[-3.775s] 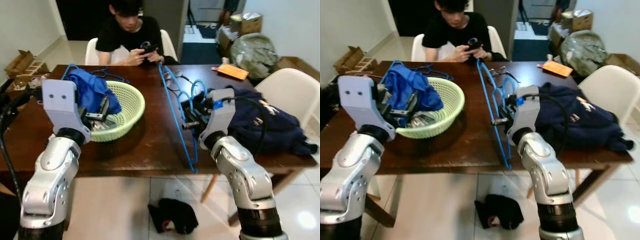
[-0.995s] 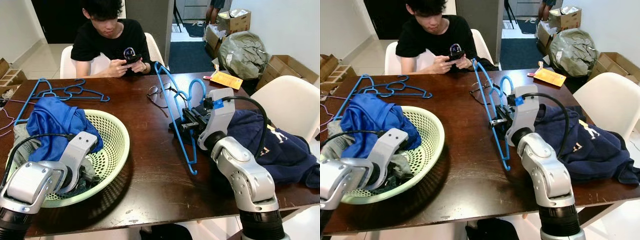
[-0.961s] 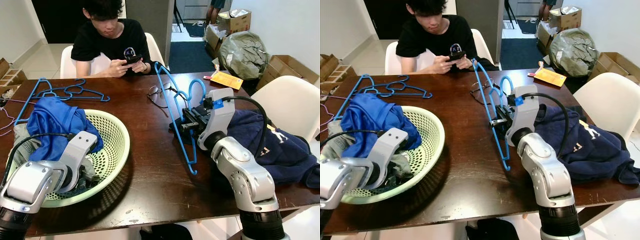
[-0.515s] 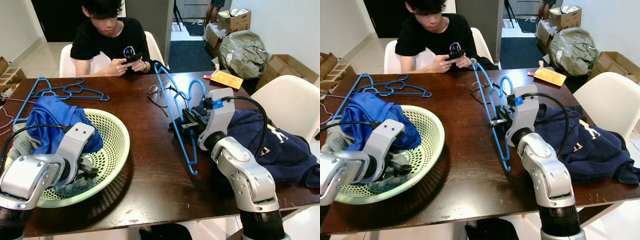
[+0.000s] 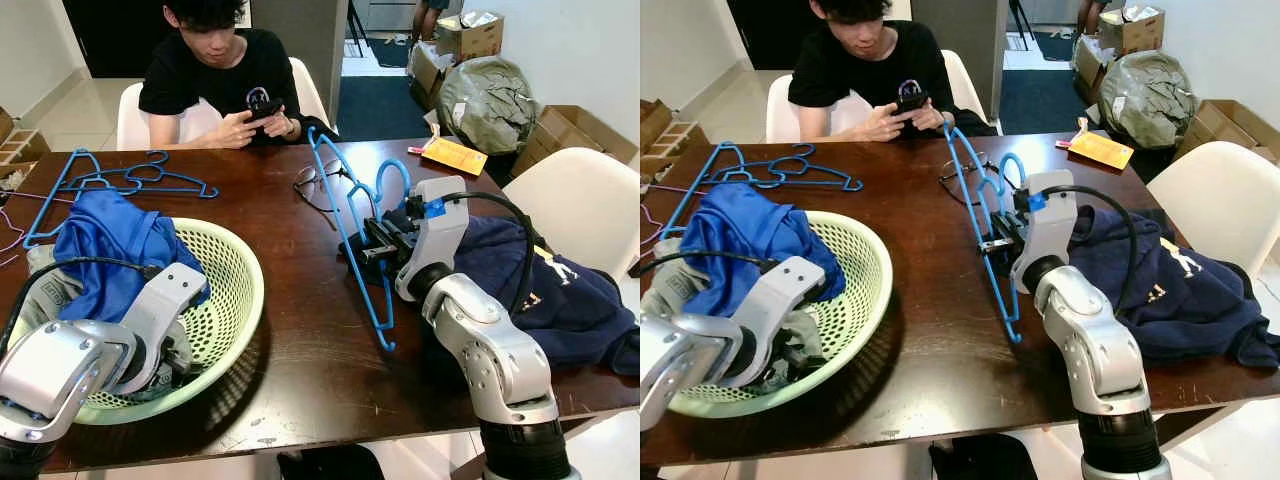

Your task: Hang hanger

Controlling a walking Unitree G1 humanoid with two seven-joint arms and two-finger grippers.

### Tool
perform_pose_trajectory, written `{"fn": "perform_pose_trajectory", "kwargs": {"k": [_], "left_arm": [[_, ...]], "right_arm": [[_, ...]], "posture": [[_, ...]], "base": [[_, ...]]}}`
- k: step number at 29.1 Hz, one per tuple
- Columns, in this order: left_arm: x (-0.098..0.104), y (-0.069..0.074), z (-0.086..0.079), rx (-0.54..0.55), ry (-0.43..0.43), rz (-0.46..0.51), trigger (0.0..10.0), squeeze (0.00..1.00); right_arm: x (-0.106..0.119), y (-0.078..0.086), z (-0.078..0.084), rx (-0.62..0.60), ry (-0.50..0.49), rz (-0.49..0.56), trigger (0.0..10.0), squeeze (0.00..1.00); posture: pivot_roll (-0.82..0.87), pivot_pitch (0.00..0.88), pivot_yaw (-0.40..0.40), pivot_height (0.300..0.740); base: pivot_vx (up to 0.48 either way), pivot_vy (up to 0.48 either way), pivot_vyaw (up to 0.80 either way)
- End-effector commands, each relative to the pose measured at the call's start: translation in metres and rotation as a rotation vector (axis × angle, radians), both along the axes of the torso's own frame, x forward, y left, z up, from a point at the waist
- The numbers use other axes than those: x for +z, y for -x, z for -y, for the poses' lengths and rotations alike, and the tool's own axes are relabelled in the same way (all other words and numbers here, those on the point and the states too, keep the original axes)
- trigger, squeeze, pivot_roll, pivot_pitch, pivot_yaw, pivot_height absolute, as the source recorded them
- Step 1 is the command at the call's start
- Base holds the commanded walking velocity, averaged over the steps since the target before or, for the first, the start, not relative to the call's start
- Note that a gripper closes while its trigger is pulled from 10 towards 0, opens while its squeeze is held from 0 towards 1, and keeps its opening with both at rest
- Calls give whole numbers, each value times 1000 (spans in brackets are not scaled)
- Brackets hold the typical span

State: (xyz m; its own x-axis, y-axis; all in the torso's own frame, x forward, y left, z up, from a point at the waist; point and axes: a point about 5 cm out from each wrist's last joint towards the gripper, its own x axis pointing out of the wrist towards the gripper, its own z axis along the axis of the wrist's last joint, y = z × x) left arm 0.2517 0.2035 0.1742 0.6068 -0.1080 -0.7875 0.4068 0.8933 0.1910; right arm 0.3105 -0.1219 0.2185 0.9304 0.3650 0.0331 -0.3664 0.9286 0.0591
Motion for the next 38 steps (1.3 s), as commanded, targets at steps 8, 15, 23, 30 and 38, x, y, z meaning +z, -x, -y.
{"fn": "perform_pose_trajectory", "kwargs": {"k": [8,15,23,30,38], "left_arm": [[-21,6,-1,40,9,-101,10000,0],[-24,7,1,41,16,-111,10000,0],[-44,10,5,47,32,-151,10000,0],[-50,10,5,61,42,-150,0,0],[-45,3,0,89,36,-96,0,0]], "right_arm": [[1,2,-2,13,15,3,10000,0],[1,1,-3,17,15,4,10000,0],[2,0,-4,23,18,7,10000,0],[3,0,-3,18,20,10,10000,0],[3,-1,-3,14,21,14,10000,0]], "posture": [[39,114,-27,735],[39,110,-29,735],[37,104,-31,735],[36,108,-33,735],[40,104,-31,735]], "base": [[0,0,0],[0,0,0],[0,0,0],[0,0,0],[0,0,0]]}}
